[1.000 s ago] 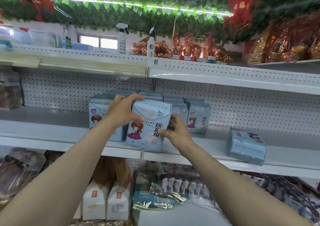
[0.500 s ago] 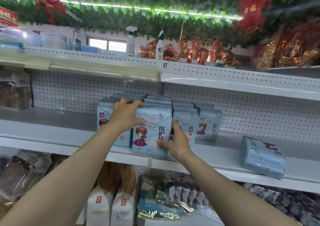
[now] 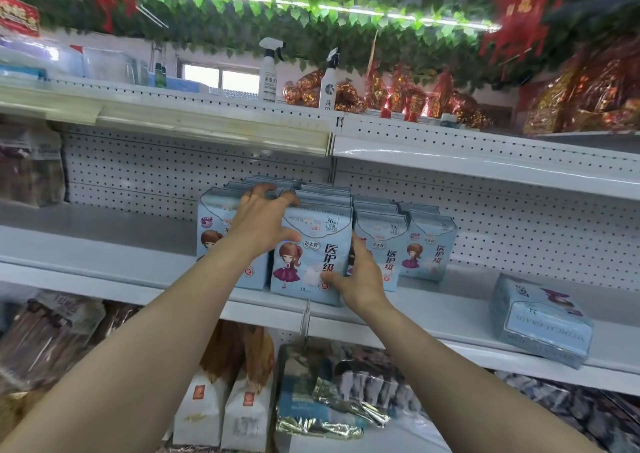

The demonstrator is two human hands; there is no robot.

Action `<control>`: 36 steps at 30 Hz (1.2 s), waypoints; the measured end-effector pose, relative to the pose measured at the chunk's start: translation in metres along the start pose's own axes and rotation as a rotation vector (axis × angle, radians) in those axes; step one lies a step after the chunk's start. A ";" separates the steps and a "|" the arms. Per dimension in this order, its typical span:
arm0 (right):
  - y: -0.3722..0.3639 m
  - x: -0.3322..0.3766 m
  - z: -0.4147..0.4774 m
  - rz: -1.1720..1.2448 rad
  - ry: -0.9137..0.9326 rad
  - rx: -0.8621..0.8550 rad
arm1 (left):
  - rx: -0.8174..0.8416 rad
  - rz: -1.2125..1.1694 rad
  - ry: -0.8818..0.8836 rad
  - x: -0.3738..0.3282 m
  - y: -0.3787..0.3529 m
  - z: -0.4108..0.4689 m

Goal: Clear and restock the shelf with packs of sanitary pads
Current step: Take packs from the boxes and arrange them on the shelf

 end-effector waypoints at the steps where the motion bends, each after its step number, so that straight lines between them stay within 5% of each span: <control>1: 0.000 0.000 0.000 0.000 0.006 0.000 | -0.004 0.007 -0.007 -0.001 0.000 0.000; 11: 0.003 -0.014 -0.011 0.043 -0.009 0.191 | -0.036 0.049 -0.043 -0.003 0.001 -0.009; 29: 0.023 -0.004 -0.012 -0.122 -0.067 0.211 | -0.075 0.137 0.001 -0.012 -0.006 -0.015; 36: 0.088 0.010 -0.015 -0.268 -0.003 0.170 | -0.188 -0.053 -0.064 -0.071 0.003 -0.030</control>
Point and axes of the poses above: each hand's wrist, its own z-axis towards the middle knuckle, its own y-axis out of the back of the hand, x = y × z, the point moved 4 cm from there along z, towards the middle knuckle, and after that the axes turned 6 degrees about y, right-handed, at the moved point
